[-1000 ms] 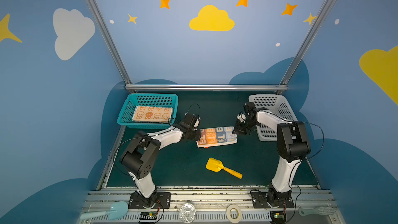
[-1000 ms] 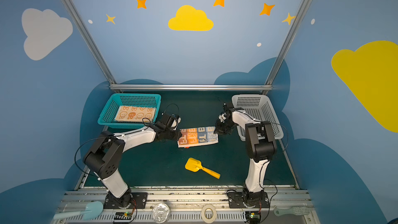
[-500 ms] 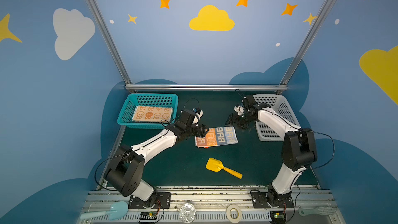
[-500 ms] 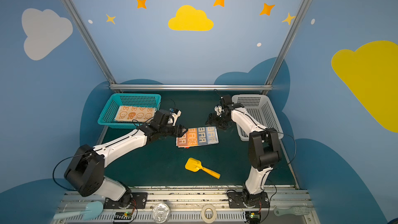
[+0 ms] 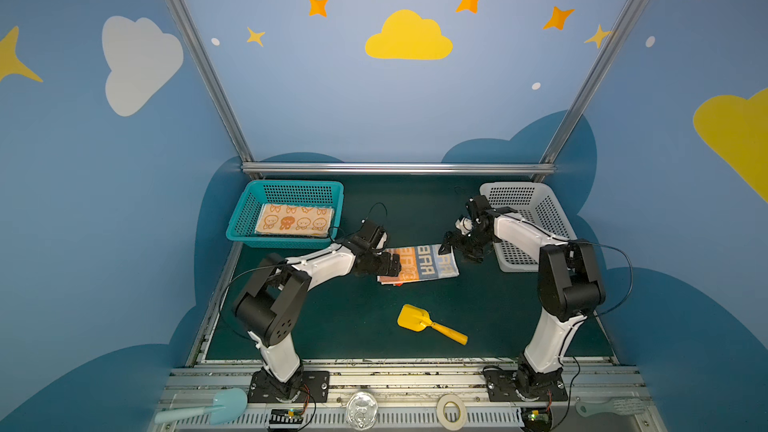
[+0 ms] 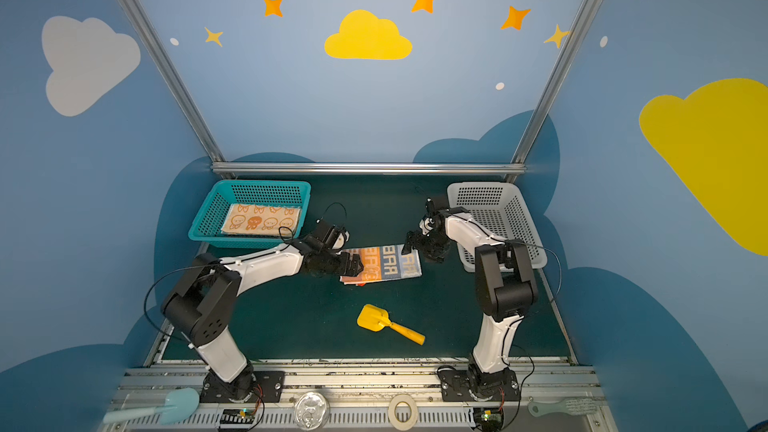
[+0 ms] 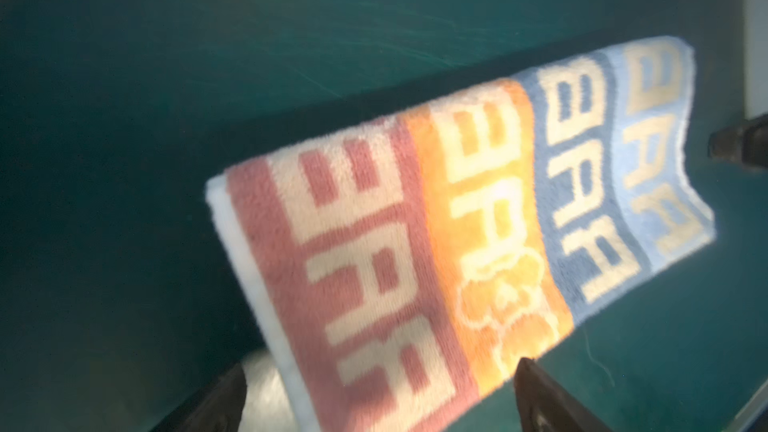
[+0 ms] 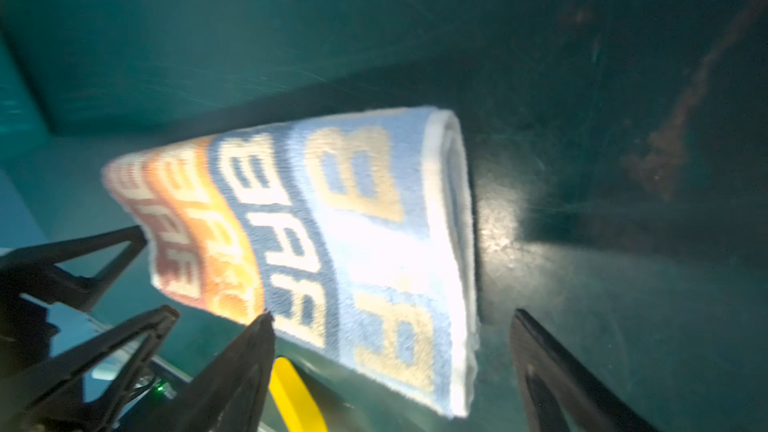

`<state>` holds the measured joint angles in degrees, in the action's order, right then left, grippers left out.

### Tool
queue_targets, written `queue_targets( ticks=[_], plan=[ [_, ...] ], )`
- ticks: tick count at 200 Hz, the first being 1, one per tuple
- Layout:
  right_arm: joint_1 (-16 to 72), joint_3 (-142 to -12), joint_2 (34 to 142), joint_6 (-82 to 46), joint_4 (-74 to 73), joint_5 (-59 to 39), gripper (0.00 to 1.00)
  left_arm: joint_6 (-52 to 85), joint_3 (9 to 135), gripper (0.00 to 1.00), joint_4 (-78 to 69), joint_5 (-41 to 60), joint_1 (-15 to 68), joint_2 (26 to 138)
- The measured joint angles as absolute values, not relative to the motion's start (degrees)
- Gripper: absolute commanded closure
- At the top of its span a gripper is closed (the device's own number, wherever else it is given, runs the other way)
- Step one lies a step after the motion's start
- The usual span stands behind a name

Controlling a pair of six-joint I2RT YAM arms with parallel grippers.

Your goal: Fold and stack the towels

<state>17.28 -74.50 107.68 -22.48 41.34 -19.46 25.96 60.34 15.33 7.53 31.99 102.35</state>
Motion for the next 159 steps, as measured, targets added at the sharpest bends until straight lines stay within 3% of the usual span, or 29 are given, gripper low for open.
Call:
queue_targets(
  ticks=[12, 36, 54, 70, 97, 120, 159],
  plan=[
    [17.39, -74.19, 108.68, -22.50, 41.19, -19.20, 0.12, 25.96, 61.43, 0.07, 15.70, 7.81, 31.99, 103.35],
    [17.98, -73.89, 109.97, -22.76, 40.64, -19.03, 0.12, 25.65, 62.19, 0.28, 16.08, 8.12, 32.01, 104.68],
    [18.59, -73.84, 110.15, -23.59, 39.64, -19.27, 0.12, 25.17, 62.67, 0.50, 16.08, 8.29, 32.03, 105.47],
    [19.46, -73.67, 110.21, -24.62, 38.22, -19.97, 0.12, 25.04, 63.00, 0.59, 15.70, 8.19, 32.03, 106.34],
    [21.17, -73.71, 110.56, -26.20, 36.16, -21.45, 0.12, 24.25, 64.01, 0.86, 16.23, 7.38, 32.25, 107.44],
    [22.17, -73.97, 110.78, -27.03, 35.38, -22.61, 0.12, 22.20, 66.83, 0.97, 20.69, 5.39, 32.23, 108.22],
    [23.11, -77.80, 112.18, -27.00, 37.58, -23.49, 0.12, 16.75, 80.12, 0.97, 35.97, 1.15, 29.15, 108.25]
  ],
)
